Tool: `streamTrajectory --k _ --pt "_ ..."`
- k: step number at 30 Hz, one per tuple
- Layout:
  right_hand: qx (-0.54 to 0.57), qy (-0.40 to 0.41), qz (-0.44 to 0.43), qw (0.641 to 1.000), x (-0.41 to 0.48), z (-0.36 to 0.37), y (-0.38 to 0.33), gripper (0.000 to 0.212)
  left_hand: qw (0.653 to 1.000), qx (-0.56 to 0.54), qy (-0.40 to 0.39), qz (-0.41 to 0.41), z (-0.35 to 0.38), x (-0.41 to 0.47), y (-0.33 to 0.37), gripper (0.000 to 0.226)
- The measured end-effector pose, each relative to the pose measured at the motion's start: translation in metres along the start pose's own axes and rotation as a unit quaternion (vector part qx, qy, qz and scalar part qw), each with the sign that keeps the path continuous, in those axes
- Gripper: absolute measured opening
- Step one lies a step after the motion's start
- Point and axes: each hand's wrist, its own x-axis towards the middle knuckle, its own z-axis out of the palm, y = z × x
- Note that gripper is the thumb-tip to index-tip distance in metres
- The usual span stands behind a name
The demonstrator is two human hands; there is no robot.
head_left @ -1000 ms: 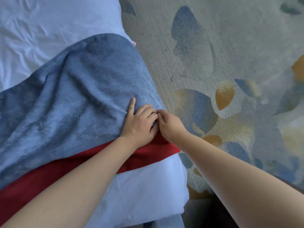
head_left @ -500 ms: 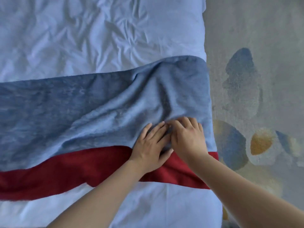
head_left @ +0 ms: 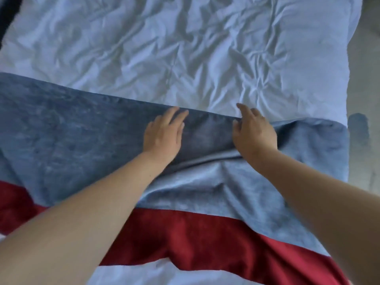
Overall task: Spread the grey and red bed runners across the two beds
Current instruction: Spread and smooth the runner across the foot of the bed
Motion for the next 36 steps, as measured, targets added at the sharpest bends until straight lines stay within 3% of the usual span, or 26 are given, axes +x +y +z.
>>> streamTrajectory --k 2,5,9,12,16,20,24,26,29,32,36 --pt "-0.043 -0.052 0.053 0.996 0.014 0.004 0.0 0.049 0.997 0.027 -0.067 -0.039 -0.003 0.032 -0.024 0.047" --pt "-0.069 -0.06 0.107 0.99 0.019 0.008 0.007 0.03 0.989 0.064 -0.126 -0.044 -0.006 0.066 -0.043 0.048" --pt "-0.128 -0.061 0.116 0.983 0.018 0.01 0.006 0.021 0.988 0.032 -0.15 0.012 -0.01 0.083 -0.04 0.022" --pt "-0.124 -0.013 0.09 0.988 0.036 0.002 0.0 0.019 0.983 0.065 -0.169 0.012 -0.024 0.102 -0.034 0.024" --pt "-0.095 0.047 0.089 0.99 0.064 -0.009 -0.012 0.015 0.988 0.022 -0.136 -0.073 -0.043 0.138 -0.042 0.011" --pt "-0.073 0.025 0.117 0.99 0.062 0.001 -0.011 0.018 0.947 -0.044 -0.319 -0.007 -0.046 0.132 -0.047 0.03" --pt "-0.118 -0.03 0.106 0.987 0.053 0.013 -0.004 0.019 0.915 0.038 -0.401 0.03 -0.04 0.118 -0.058 0.023" --pt "-0.138 -0.055 0.124 0.981 0.054 0.01 0.002 0.025 0.925 0.041 -0.378 0.009 -0.045 0.117 -0.064 0.019" --pt "-0.142 -0.05 0.152 0.977 0.063 -0.002 0.011 0.024 0.97 0.041 -0.24 -0.003 -0.052 0.127 -0.072 0.012" --pt "-0.15 -0.022 0.165 0.975 0.076 -0.01 0.02 0.022 0.993 0.016 -0.121 0.008 -0.051 0.141 -0.074 0.014" --pt "-0.154 -0.012 0.172 0.973 0.082 -0.004 0.035 0.027 0.993 0.005 -0.114 -0.022 -0.029 0.138 -0.067 0.024"
